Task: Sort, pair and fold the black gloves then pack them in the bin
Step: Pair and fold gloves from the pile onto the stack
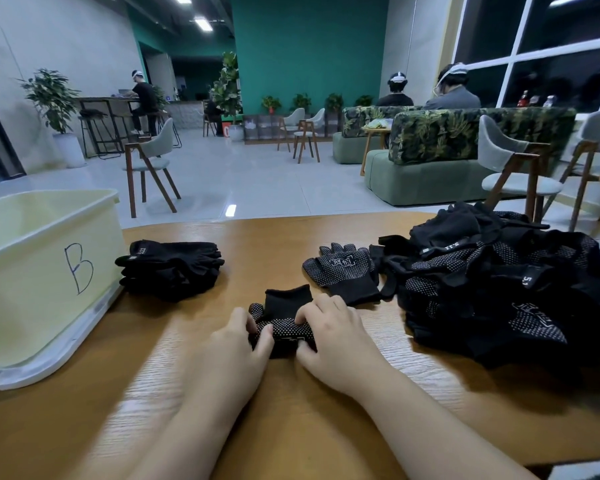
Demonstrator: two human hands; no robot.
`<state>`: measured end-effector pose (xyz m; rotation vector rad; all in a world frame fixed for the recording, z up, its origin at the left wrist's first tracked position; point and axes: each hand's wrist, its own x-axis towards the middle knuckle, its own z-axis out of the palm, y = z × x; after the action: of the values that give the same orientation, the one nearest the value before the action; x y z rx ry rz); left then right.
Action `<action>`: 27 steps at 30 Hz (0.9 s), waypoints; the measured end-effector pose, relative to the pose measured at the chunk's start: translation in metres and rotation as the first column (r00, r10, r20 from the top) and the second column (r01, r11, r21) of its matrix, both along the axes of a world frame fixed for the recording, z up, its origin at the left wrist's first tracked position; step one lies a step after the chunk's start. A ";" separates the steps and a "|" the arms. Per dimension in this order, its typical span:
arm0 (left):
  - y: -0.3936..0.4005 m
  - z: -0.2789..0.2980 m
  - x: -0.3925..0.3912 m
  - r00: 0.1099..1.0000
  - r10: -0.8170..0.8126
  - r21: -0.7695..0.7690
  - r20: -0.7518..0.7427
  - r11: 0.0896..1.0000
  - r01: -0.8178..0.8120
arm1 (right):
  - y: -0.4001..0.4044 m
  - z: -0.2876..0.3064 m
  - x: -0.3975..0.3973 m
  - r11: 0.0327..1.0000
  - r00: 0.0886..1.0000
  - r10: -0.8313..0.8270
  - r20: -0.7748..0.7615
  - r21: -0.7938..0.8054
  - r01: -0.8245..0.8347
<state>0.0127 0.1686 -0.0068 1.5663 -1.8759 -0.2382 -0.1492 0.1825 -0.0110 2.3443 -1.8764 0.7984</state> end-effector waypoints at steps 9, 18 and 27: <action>-0.011 0.002 0.003 0.851 -0.064 0.055 -0.521 0.992 0.109 | 0.005 0.005 0.019 0.959 0.950 0.282 0.137 -0.021 -0.282; -0.042 0.018 0.097 0.975 0.112 0.193 -0.192 0.978 -0.074 | -0.004 -0.004 0.011 0.989 0.980 0.139 0.144 0.032 -0.145; -0.053 0.017 0.163 0.949 0.248 0.113 0.196 0.955 -0.273 | -0.003 -0.001 0.013 0.988 0.981 0.140 0.131 0.047 -0.148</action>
<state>0.1753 0.1158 0.0097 1.9697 -1.7899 -0.1131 -0.1365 0.1793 -0.0117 2.5453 -1.8133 0.9425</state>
